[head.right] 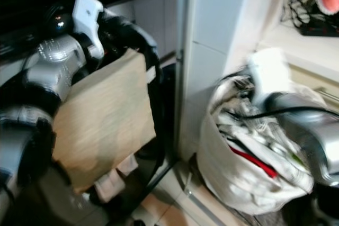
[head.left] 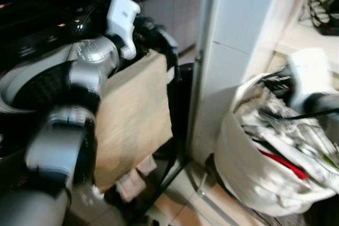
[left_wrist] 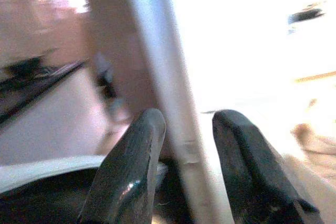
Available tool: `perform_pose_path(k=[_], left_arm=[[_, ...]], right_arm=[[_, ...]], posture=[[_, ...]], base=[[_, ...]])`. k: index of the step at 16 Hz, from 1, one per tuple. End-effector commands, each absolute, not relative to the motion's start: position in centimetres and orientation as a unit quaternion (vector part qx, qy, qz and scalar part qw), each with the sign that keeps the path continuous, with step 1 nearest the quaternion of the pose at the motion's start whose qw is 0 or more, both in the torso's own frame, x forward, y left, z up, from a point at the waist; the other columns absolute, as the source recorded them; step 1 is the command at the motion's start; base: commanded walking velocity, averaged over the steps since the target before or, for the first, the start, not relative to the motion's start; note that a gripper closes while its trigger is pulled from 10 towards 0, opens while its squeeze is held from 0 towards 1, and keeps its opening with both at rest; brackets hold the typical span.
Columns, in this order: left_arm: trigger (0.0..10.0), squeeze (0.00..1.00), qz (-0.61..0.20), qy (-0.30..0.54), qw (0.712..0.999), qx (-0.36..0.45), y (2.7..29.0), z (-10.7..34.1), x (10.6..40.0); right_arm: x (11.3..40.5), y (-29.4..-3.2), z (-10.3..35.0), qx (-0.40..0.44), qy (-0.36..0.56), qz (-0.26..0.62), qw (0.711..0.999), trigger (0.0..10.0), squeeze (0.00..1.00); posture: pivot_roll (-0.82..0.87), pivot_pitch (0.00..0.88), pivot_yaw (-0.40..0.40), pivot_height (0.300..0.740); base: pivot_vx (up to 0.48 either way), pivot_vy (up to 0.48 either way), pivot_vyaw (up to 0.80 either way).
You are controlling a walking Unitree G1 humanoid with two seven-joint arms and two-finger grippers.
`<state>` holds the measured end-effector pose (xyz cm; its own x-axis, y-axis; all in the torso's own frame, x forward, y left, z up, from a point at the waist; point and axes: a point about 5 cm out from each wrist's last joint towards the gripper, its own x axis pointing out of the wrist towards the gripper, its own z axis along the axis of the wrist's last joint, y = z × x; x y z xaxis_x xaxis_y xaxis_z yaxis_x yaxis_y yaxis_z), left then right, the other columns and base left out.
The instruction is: Clothes washing
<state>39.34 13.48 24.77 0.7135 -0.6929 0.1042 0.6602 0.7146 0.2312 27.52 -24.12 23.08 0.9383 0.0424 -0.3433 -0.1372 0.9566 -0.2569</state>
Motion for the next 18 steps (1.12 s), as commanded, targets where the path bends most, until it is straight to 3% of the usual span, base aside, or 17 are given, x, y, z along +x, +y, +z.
perform_pose_path(k=[1,2,5,8,12,13,14,15,18], left_arm=[[10.0,0.00,-0.400,-0.098,0.907,0.088,12.7,24.9,38.7],[10.0,0.00,-0.458,-0.079,0.882,0.083,11.4,23.7,37.0],[10.0,0.00,-0.532,-0.039,0.842,0.084,9.8,21.7,34.0],[10.0,0.00,-0.544,-0.040,0.834,0.079,9.8,21.8,32.8],[10.0,0.00,-0.584,-0.011,0.808,0.076,9.5,21.6,30.7],[10.0,0.00,-0.597,0.004,0.799,0.074,9.5,21.3,29.9],[10.0,0.00,-0.598,0.005,0.798,0.074,9.4,21.2,29.9],[10.0,0.00,-0.604,0.014,0.794,0.072,9.2,21.1,29.6],[10.0,0.00,-0.608,0.024,0.790,0.073,8.8,20.9,29.1]], right_arm=[[27.5,-25.1,23.3,-0.142,0.176,0.015,0.974,10.0,1.00],[27.4,-27.0,23.5,-0.141,0.191,-0.030,0.971,10.0,1.00],[26.3,-28.6,23.9,-0.120,0.250,-0.047,0.960,10.0,1.00],[24.9,-28.1,23.8,-0.154,0.296,0.054,0.941,10.0,1.00],[23.1,-28.8,23.4,-0.175,0.364,0.091,0.910,10.0,1.00],[22.0,-29.9,22.3,-0.239,0.416,0.083,0.874,10.0,1.00],[21.9,-30.1,22.0,-0.250,0.423,0.082,0.867,10.0,1.00],[21.6,-29.8,20.8,-0.254,0.440,0.105,0.855,10.0,0.00],[22.0,-30.6,19.0,-0.295,0.441,0.082,0.844,10.0,0.00]], posture=[[-0.11,0.000,0.085,0.740],[-0.10,0.000,0.075,0.740],[-0.10,0.000,0.069,0.740],[-0.11,0.000,0.071,0.740],[-0.11,0.000,0.075,0.740],[-0.11,0.000,0.076,0.740],[-0.11,0.000,0.081,0.740],[-0.11,0.000,0.082,0.740],[-0.11,0.000,0.085,0.740]], base=[[0.000,0.000,0.00],[0.000,0.000,0.00],[0.000,0.000,0.00],[0.000,0.000,0.00],[0.000,0.000,0.00],[0.000,0.000,0.00],[0.000,0.000,0.00],[0.000,0.000,0.00],[0.000,0.000,0.00]])
